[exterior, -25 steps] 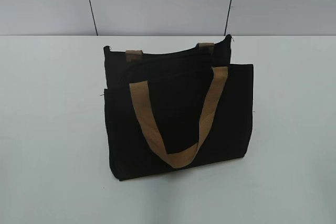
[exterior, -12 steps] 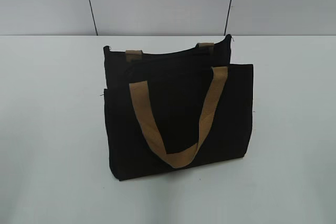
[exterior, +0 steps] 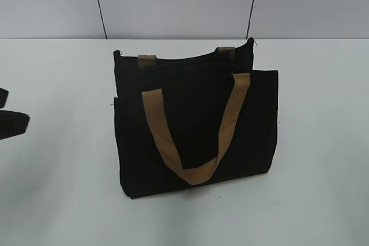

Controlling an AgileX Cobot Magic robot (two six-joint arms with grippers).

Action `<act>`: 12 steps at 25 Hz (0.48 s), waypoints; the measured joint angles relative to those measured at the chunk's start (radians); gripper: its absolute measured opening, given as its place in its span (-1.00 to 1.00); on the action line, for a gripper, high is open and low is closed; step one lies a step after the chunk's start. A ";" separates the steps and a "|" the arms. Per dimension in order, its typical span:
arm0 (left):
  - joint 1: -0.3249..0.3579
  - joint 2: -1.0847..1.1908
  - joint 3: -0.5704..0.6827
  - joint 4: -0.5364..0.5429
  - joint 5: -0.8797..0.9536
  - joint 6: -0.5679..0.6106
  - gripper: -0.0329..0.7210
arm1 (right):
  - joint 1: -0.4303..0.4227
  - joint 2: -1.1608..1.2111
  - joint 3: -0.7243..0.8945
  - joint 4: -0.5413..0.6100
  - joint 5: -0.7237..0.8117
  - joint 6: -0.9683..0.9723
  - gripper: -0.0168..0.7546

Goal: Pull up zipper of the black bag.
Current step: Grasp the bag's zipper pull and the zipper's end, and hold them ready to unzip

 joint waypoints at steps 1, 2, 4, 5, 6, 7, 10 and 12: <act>0.000 0.039 0.000 -0.049 -0.003 0.074 0.38 | 0.000 0.016 -0.013 0.013 -0.001 -0.010 0.08; 0.000 0.084 0.000 -0.094 -0.006 0.132 0.38 | 0.000 0.029 -0.023 0.026 -0.004 -0.023 0.08; 0.000 0.174 0.000 -0.172 -0.007 0.272 0.36 | 0.000 0.047 -0.036 0.043 -0.010 -0.047 0.08; 0.000 0.212 0.000 -0.210 -0.010 0.346 0.35 | 0.000 0.054 -0.040 0.044 -0.012 -0.054 0.08; 0.000 0.256 0.000 -0.250 -0.024 0.408 0.33 | 0.000 0.058 -0.043 0.045 -0.013 -0.058 0.08; 0.000 0.299 0.000 -0.284 -0.021 0.487 0.31 | 0.000 0.062 -0.045 0.045 -0.013 -0.061 0.08; 0.000 0.415 -0.001 -0.386 0.011 0.721 0.27 | 0.000 0.066 -0.048 0.048 -0.015 -0.064 0.08; 0.000 0.490 -0.001 -0.464 0.029 0.851 0.26 | 0.000 0.066 -0.048 0.048 -0.015 -0.065 0.08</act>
